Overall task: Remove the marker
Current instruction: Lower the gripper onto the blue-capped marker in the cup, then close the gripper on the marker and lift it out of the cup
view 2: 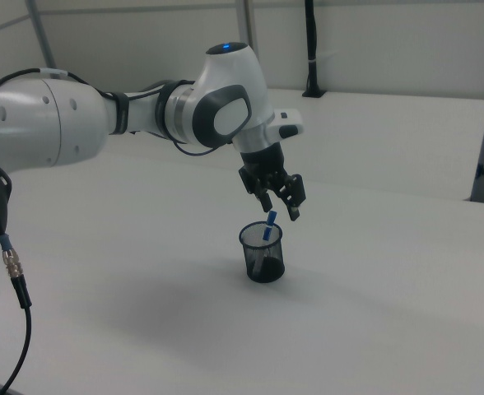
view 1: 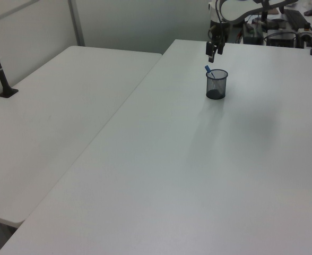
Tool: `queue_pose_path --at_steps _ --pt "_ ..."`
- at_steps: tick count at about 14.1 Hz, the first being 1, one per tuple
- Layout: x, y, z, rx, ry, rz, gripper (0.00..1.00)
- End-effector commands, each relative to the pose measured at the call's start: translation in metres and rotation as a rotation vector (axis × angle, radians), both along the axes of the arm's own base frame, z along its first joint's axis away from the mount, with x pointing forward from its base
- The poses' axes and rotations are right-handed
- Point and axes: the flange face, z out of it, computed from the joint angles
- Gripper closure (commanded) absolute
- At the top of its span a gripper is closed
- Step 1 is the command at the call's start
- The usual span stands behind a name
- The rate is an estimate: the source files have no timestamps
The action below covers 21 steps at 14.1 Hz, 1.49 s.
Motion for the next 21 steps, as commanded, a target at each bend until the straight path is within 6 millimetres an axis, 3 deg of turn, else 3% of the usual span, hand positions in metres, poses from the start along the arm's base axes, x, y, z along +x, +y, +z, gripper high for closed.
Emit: queue_pose_path --at_steps 1,6,11,13,15,16,18,21 --pt "0.008 0.015 -0.008 0.038 -0.007 0.041 0.37" --pt "0.013 0.029 -0.015 0.052 -0.002 0.06 0.37" --pt "0.023 0.032 -0.033 0.036 -0.029 0.075 0.53" --pt "0.023 0.033 -0.033 0.035 -0.034 0.075 0.63" --pt "0.024 0.037 -0.031 0.036 -0.039 0.081 0.83" --pt "0.024 0.037 -0.03 0.038 -0.041 0.08 0.89" --pt "0.022 0.036 -0.022 0.039 -0.049 0.079 0.97" --pt "0.015 0.032 0.016 0.03 -0.094 0.096 0.98"
